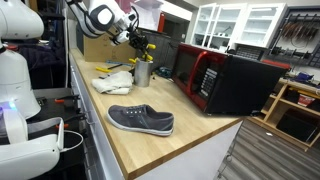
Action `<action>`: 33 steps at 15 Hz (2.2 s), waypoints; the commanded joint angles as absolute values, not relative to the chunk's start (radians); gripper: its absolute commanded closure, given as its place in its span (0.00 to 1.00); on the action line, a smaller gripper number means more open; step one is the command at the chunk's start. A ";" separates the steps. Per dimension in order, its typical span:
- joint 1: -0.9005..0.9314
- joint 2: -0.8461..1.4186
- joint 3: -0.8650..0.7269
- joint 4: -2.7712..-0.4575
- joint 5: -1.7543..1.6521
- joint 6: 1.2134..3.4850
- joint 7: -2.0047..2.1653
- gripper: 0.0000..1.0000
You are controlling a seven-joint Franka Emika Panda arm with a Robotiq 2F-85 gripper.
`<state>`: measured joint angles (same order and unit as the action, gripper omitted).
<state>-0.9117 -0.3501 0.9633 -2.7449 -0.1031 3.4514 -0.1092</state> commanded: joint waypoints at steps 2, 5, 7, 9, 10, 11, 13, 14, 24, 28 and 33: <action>-1.025 -0.372 1.017 -2.788 -0.072 3.465 -0.117 0.36; -1.065 -0.380 1.044 -2.794 -0.073 3.465 -0.109 0.23; -1.041 -0.375 1.024 -2.792 -0.097 3.463 -0.123 0.06; -0.999 -0.353 0.996 -2.792 -0.138 3.464 -0.151 0.00; -0.982 -0.330 0.984 -2.792 -0.179 3.465 -0.183 0.00; -0.936 -0.310 0.941 -2.791 -0.217 3.465 -0.208 0.00; -0.859 -0.288 0.857 -2.791 -0.290 3.465 -0.242 0.00; -0.815 -0.270 0.809 -2.790 -0.331 3.468 -0.256 0.00; -0.209 -0.211 0.168 -2.753 -0.720 3.467 -0.271 0.41; -0.026 -0.242 -0.038 -2.780 -0.810 3.468 -0.252 0.71; 0.092 -0.261 -0.220 -2.773 -0.865 3.467 -0.224 1.00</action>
<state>0.0310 -0.2141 -0.1522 -2.7734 -0.8312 3.4514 -0.2717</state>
